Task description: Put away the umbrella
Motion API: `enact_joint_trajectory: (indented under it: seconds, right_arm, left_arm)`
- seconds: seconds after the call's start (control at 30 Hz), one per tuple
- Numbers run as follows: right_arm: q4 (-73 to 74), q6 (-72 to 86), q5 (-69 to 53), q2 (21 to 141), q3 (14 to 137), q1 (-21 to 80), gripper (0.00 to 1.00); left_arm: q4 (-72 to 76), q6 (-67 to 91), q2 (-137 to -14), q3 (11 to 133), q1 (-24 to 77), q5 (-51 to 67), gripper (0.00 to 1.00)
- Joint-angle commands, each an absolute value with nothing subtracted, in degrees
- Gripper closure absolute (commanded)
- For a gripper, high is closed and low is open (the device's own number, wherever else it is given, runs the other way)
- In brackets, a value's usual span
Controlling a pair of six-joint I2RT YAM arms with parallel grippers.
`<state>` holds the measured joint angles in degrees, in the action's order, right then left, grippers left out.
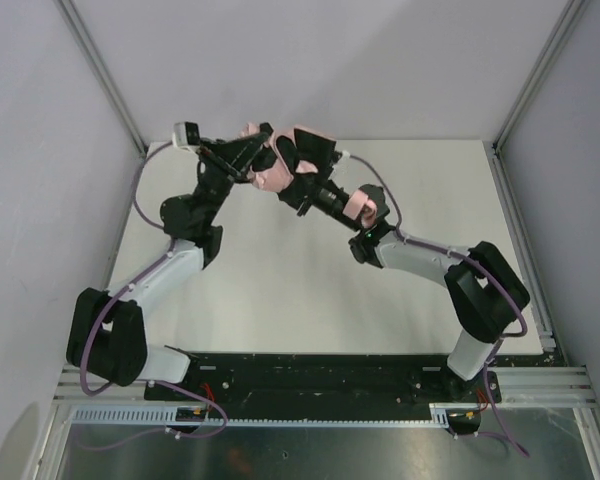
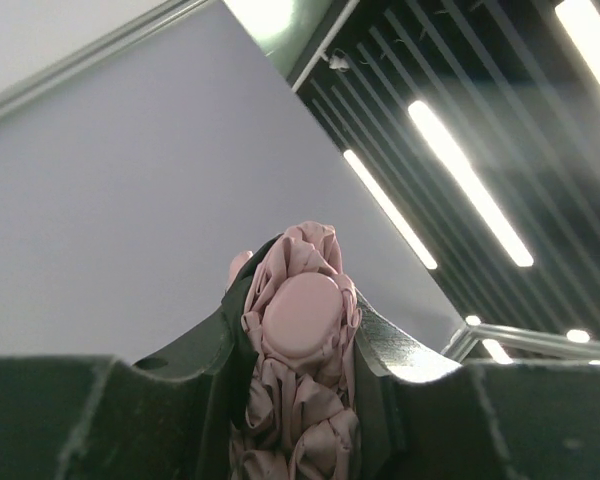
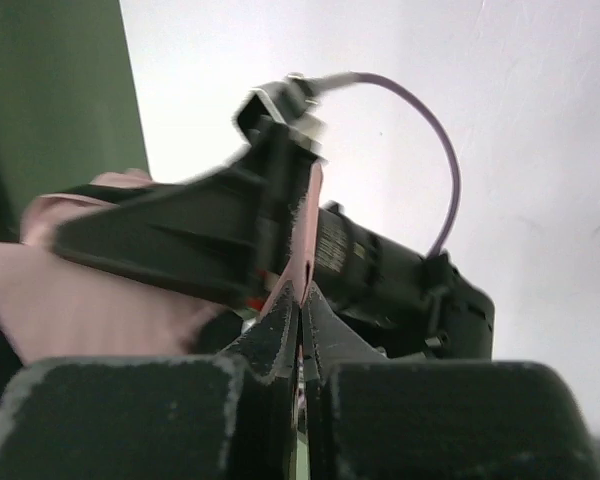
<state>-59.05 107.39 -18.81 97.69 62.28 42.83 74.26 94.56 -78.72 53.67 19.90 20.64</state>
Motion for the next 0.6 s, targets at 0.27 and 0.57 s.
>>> enact_joint_trajectory:
  seconds: [0.27, 0.57]
  right_arm:
    - [-38.6, 49.9, -29.2, 82.8, 66.8, 33.9, 1.0]
    - [-51.8, 47.8, -30.9, 75.9, 57.1, 33.1, 1.0]
  left_arm:
    - [75.0, 100.3, -67.3, 33.8, 21.2, 26.7, 1.0]
    - [64.3, 94.3, -63.6, 24.8, 20.9, 35.3, 1.0]
